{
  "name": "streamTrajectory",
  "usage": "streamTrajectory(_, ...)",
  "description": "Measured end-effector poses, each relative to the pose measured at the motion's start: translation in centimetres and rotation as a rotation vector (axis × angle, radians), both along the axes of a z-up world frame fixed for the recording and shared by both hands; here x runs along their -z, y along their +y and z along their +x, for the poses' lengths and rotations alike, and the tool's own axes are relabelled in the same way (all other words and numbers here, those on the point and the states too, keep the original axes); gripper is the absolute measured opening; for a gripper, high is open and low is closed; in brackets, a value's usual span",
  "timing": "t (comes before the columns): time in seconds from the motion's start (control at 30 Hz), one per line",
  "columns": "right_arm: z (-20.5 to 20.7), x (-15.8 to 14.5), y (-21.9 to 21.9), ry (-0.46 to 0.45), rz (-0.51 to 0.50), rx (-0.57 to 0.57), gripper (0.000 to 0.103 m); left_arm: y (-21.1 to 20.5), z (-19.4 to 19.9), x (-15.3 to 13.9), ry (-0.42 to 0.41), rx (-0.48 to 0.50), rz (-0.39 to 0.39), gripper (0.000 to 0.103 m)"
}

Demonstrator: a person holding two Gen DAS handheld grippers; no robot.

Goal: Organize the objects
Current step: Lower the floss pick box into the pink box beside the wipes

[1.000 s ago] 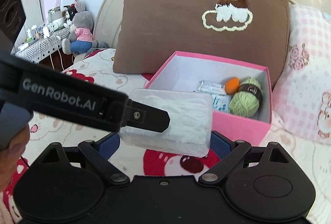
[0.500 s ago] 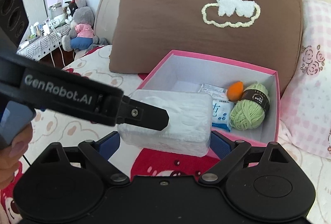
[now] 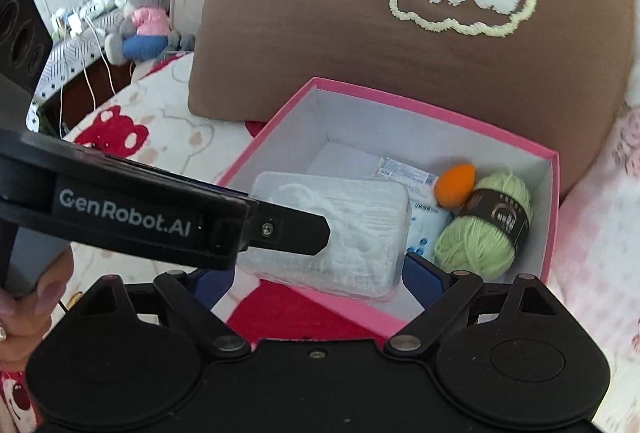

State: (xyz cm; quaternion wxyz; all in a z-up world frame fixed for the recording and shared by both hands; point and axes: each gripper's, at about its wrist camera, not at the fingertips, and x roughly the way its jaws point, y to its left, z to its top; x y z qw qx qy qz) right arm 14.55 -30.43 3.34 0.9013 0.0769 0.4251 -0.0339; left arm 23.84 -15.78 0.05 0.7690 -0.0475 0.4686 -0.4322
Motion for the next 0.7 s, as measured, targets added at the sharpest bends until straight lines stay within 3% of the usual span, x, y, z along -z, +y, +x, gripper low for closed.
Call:
streamTrajectory(0.17, 1.8, 0.7, -2.6, -0.055, 0.110, 0.072, 0.089, -0.8, 2.3, 1.2, 0.039, -0.063, -0.001, 0.054)
streamTrajectory(0.27, 2.6, 1.3, -2.4, -0.096, 0.085, 0.086, 0.088, -1.2, 3.5, 1.5, 0.043, -0.088, 0.000, 0.055)
streamTrajectory(0.4, 3.6, 2.5, -4.2, -0.093, 0.122, 0.107, 0.080, -2.3, 4.9, 2.4, 0.052, -0.093, 0.009, 0.053)
streamTrajectory(0.7, 5.4, 5.9, -7.4, -0.015, 0.152, 0.161, 0.073, -6.2, 6.5, 5.4, 0.057, -0.071, 0.071, 0.055)
